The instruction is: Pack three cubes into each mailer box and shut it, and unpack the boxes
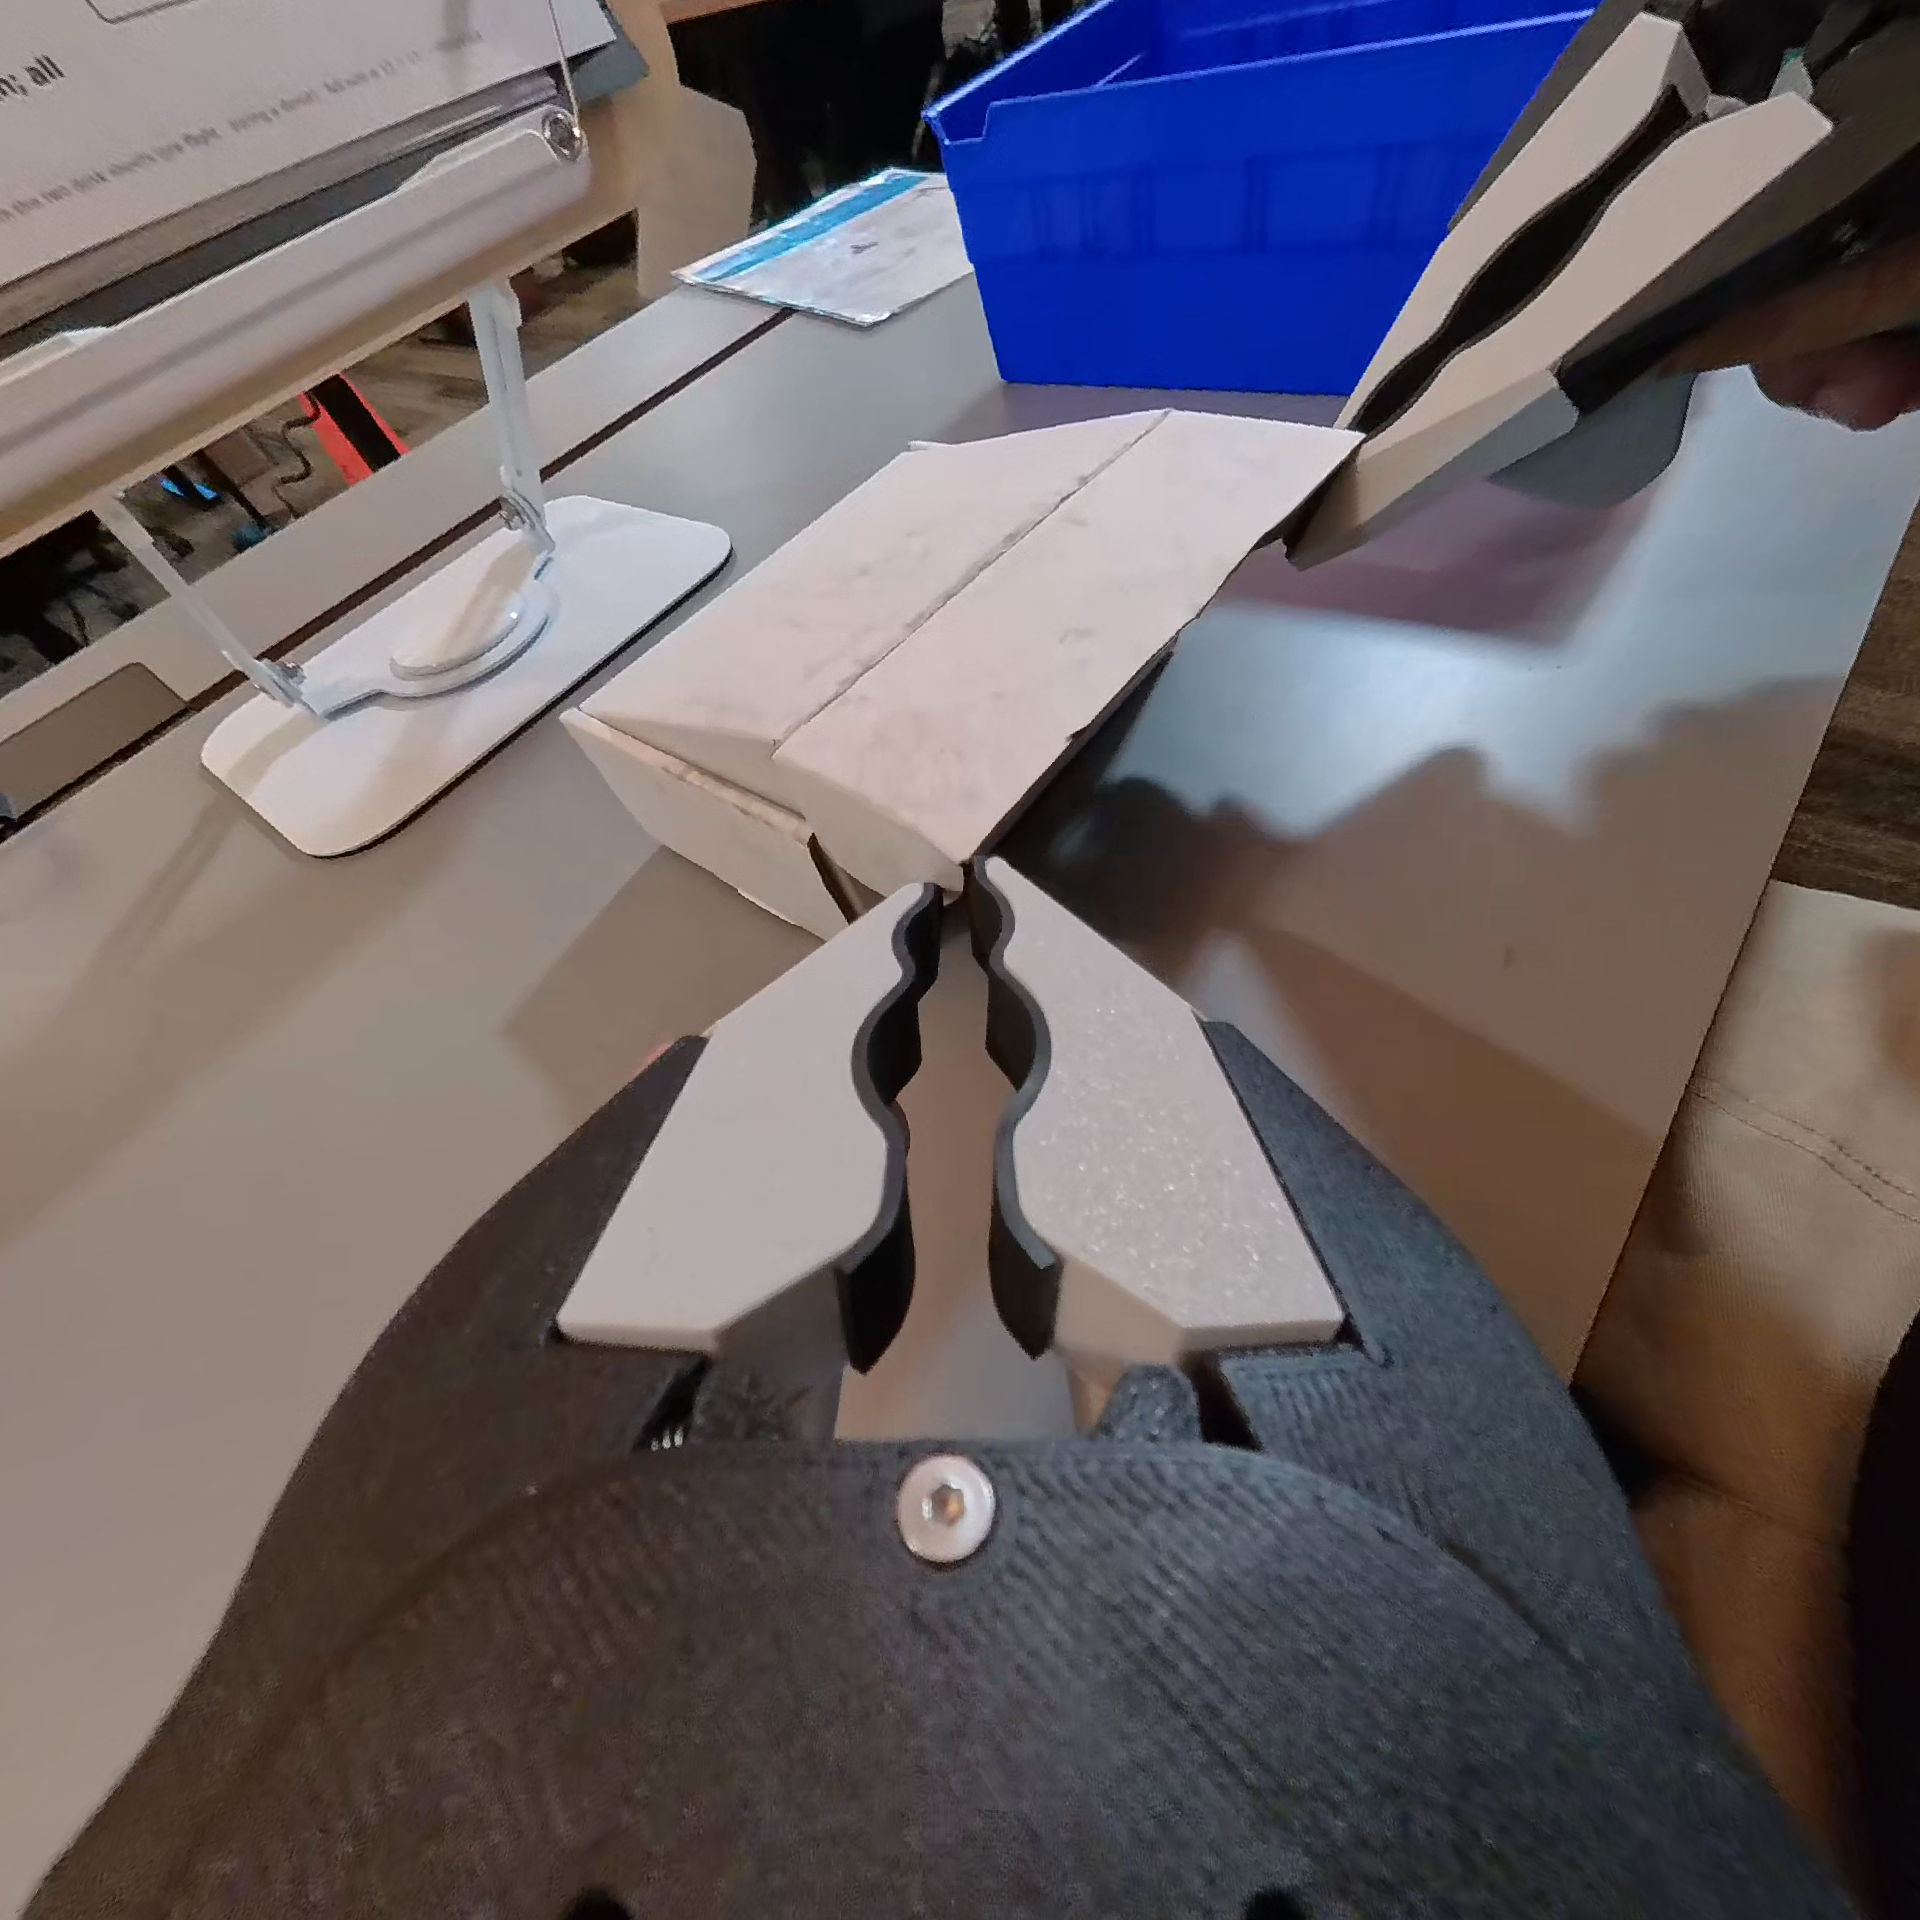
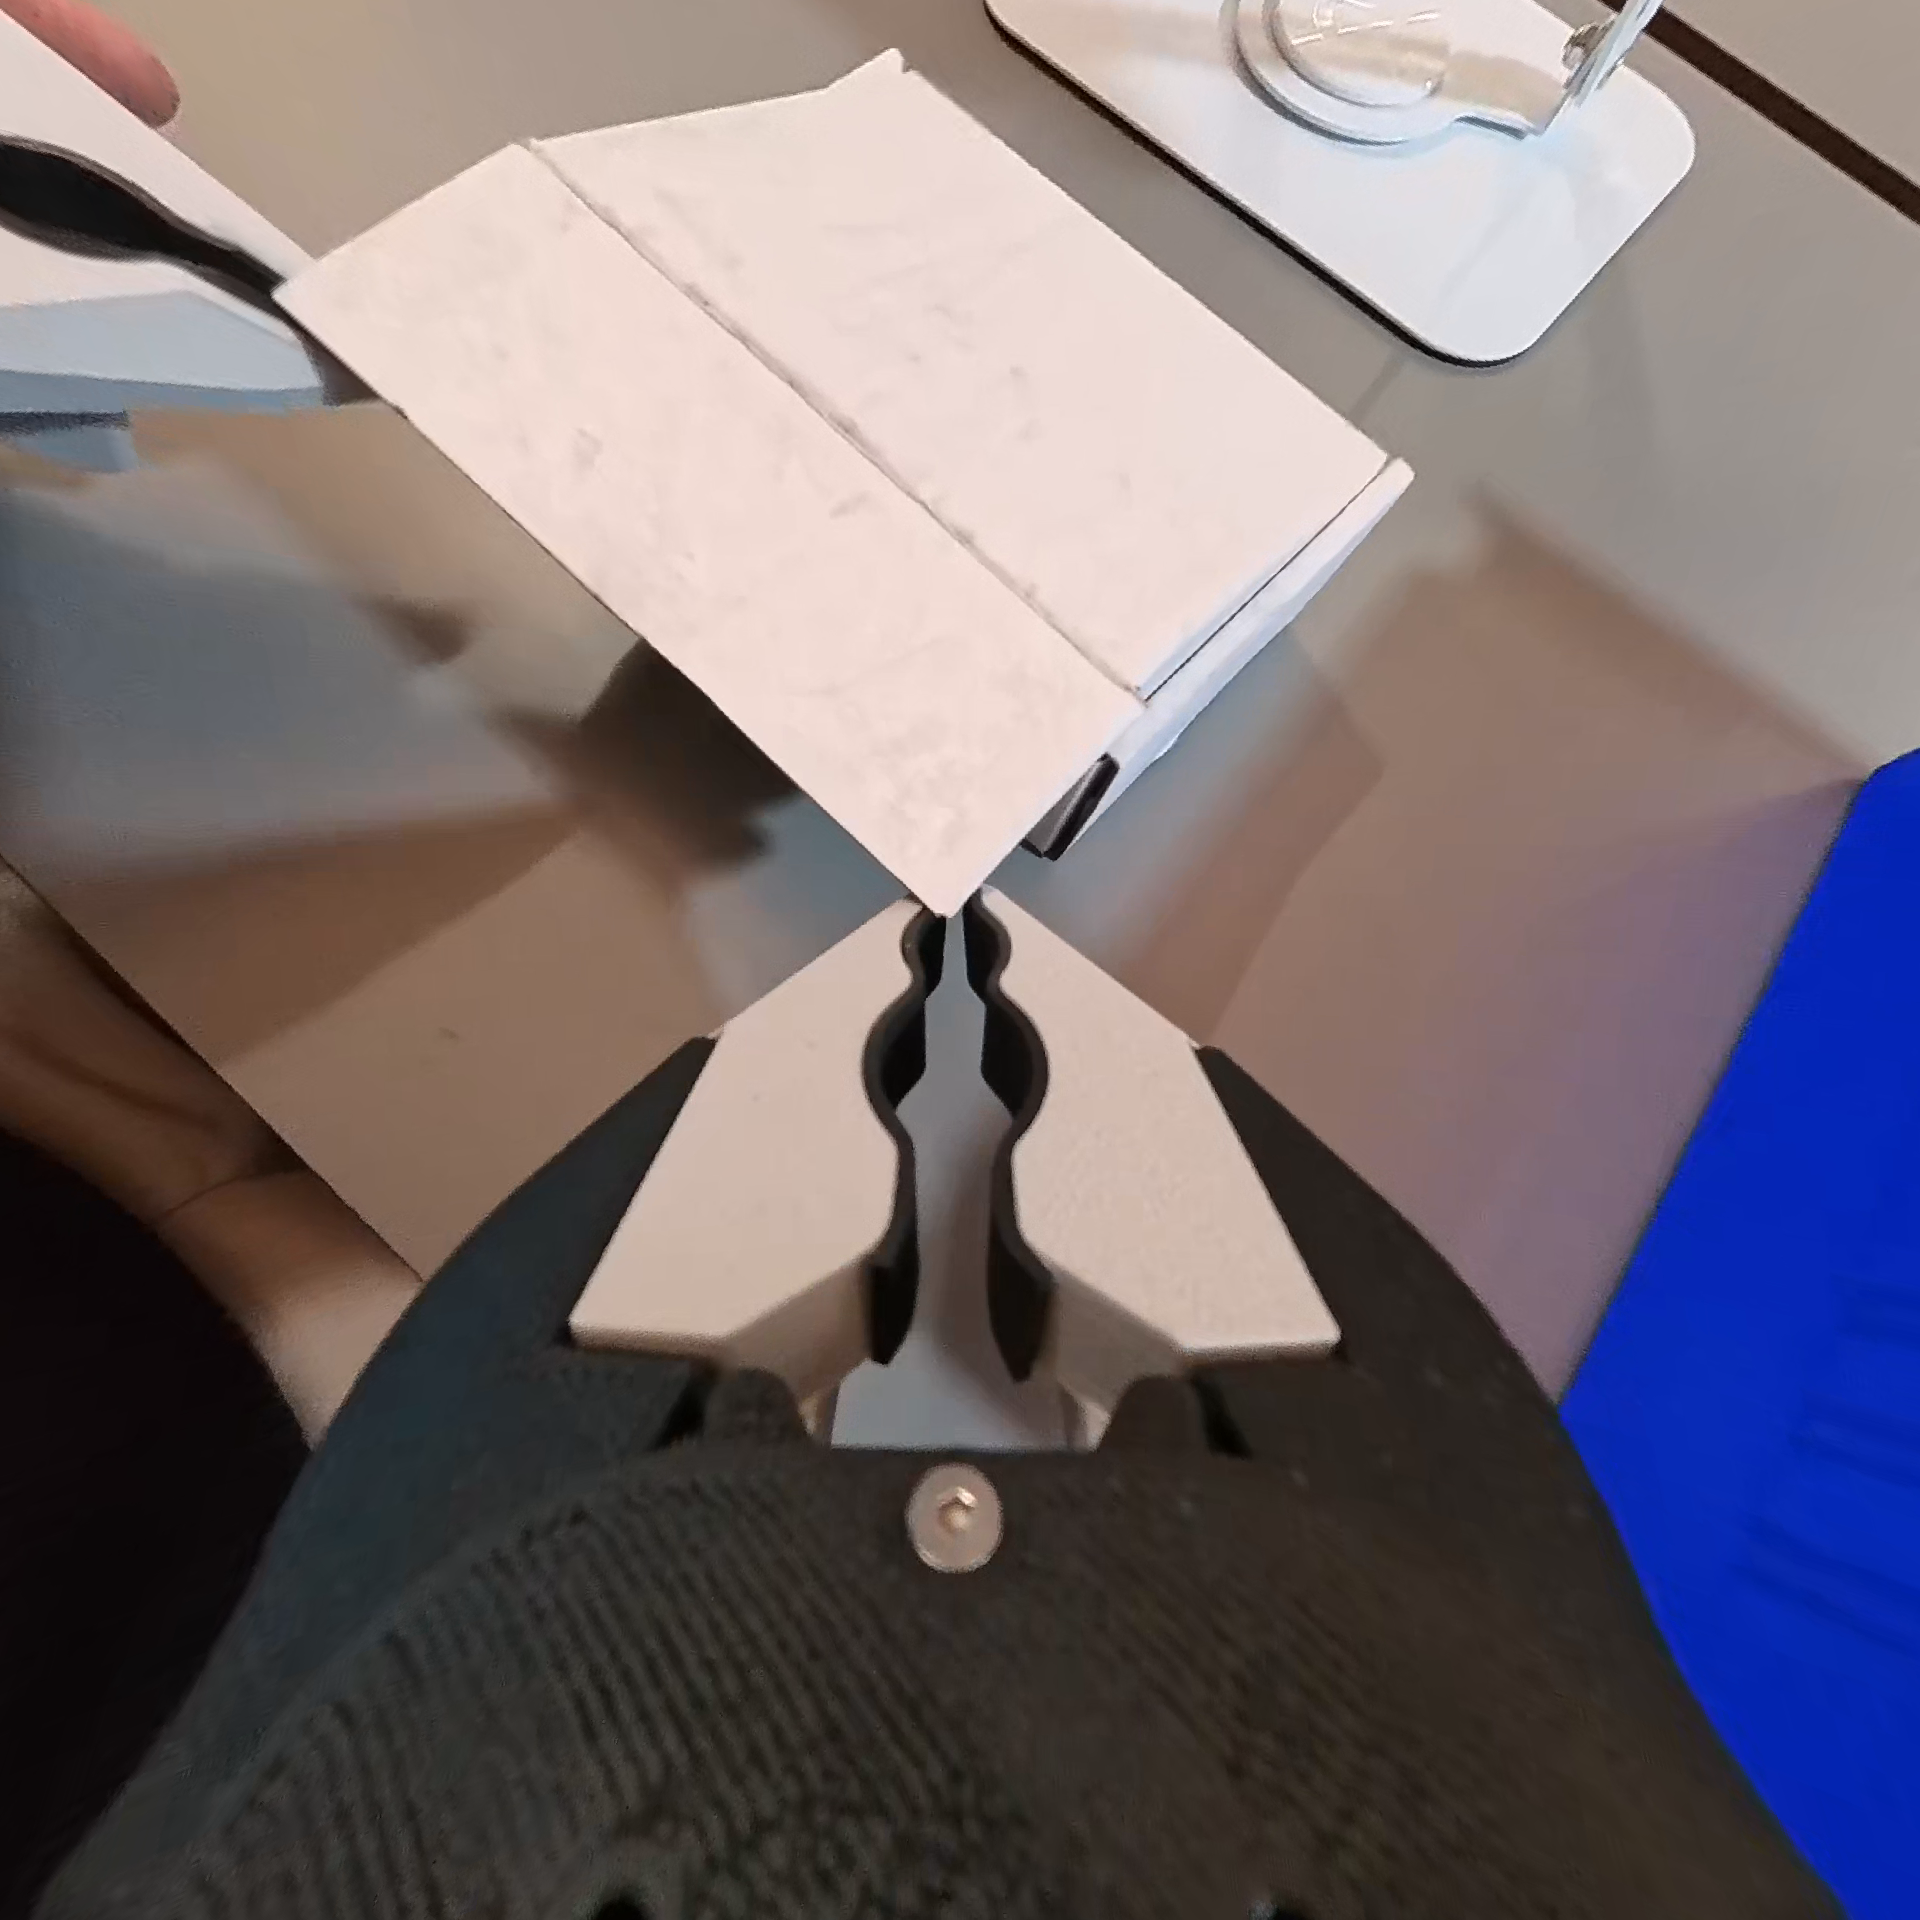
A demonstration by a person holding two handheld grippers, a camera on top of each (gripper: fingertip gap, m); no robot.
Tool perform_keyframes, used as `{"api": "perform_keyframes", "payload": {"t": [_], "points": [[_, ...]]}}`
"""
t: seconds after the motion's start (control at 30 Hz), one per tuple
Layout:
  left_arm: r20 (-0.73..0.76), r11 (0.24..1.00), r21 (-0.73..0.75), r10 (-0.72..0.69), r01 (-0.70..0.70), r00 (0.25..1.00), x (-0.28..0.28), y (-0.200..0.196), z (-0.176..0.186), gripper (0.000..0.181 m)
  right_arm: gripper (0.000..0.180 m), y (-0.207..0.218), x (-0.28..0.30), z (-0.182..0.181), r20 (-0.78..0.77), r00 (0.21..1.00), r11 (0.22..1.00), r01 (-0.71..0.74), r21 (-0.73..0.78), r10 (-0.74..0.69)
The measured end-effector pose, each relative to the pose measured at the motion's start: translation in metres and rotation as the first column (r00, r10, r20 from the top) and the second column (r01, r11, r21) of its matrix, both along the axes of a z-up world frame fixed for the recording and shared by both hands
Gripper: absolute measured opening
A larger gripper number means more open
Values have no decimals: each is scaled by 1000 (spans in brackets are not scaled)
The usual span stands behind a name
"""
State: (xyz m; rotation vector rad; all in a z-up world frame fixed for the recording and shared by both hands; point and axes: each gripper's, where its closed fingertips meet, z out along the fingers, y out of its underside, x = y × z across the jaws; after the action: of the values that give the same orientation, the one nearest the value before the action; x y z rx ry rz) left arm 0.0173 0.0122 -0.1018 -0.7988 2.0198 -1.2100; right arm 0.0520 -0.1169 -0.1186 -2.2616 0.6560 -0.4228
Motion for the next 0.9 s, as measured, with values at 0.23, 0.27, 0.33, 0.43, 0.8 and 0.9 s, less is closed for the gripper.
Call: {"api": "perform_keyframes", "payload": {"t": [0.23,0.27,0.33,0.43,0.8,0.9], "points": [[-4,999,34,-3,3,1000,-1,-2,-4,4,2,-2,2,-3,12,1000,1000,1,-9,-1],[-7,999,36,-3,3,1000,0,-2,-4,4,2,-2,2,-3,12,1000,1000,0,-10,0],[-13,999,39,-3,3,1000,0,-2,-5,4,1,-3,2,-4,14,1000,1000,0,-12,0],[-25,999,46,6,-4,1000,1,-1,-8,4,1,-2,2,-5,16,1000,1000,-1,-12,1],[-38,998,51,38,-36,999,3,6,-10,19,1,-2,3,-6,44,999,999,-2,-37,3],[13,996,28,81,-81,997,10,12,-2,31,1,-2,3,-5,46,999,1000,-4,-31,6]]}}
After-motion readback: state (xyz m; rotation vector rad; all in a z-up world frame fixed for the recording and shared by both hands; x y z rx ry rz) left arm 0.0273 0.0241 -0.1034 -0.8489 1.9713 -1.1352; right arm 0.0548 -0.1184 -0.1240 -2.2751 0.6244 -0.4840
